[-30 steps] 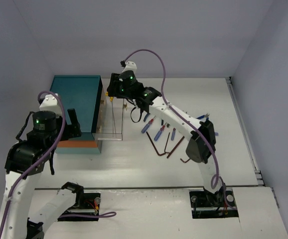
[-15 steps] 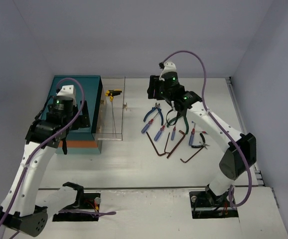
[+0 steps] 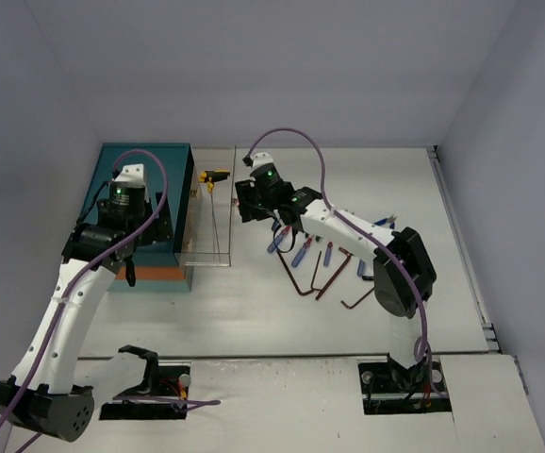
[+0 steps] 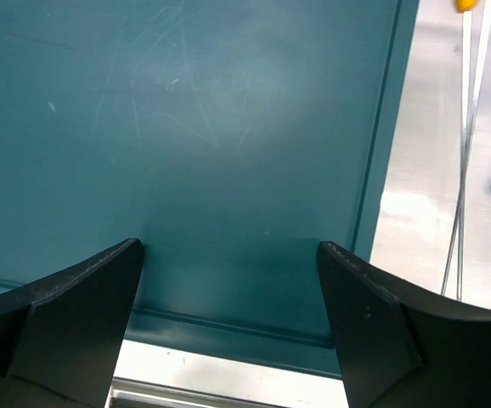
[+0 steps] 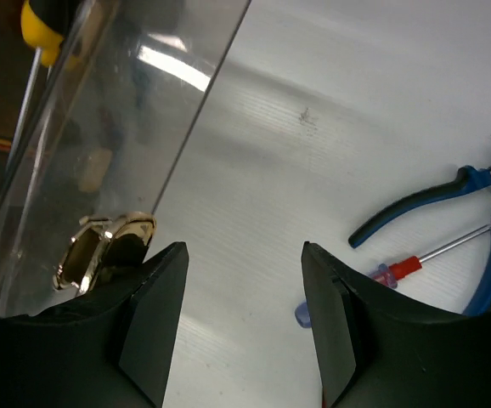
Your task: Sort the tools into containers
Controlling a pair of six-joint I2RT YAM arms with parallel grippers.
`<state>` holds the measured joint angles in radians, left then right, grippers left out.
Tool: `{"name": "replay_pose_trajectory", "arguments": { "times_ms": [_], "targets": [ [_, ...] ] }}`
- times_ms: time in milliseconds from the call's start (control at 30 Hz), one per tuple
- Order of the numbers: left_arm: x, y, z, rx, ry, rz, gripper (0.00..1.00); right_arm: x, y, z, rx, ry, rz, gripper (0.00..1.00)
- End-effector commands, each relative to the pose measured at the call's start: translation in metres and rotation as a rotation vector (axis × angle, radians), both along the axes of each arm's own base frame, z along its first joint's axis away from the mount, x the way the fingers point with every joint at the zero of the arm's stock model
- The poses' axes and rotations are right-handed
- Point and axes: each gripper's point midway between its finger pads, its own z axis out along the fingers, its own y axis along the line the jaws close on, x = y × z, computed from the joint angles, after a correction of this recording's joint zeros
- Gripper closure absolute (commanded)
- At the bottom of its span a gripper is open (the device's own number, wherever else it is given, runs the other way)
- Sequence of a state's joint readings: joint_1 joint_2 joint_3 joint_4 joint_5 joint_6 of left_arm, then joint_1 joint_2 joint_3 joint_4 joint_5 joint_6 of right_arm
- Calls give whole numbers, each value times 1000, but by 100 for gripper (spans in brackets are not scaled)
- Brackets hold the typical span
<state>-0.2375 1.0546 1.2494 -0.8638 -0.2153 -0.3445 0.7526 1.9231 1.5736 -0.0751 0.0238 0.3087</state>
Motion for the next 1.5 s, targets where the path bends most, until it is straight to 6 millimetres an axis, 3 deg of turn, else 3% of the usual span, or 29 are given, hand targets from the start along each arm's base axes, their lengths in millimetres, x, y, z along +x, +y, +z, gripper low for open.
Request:
{"name": "replay_pose_trajectory", "arguments": {
  "times_ms": [0,533,900,1067,1200,1467],
  "targets": [
    [3,-3,12,-41,-71,-5,19,8,42,52,126,-105,49,46],
    [-10,-6,12,-66,-90,-33,19,-4,135,75,321,-95,190,46],
    [-15,-5,27,-71,-138,-45,19,-17,170,93,436,-101,241,44],
    [-15,-6,30,-71,-149,-52,19,-19,176,94,455,-95,249,43],
    [-16,-7,35,-75,-160,-63,19,-18,168,100,447,-116,236,43],
    [-20,-7,51,-54,-201,-111,19,-25,125,109,450,-74,277,43]
  ]
}}
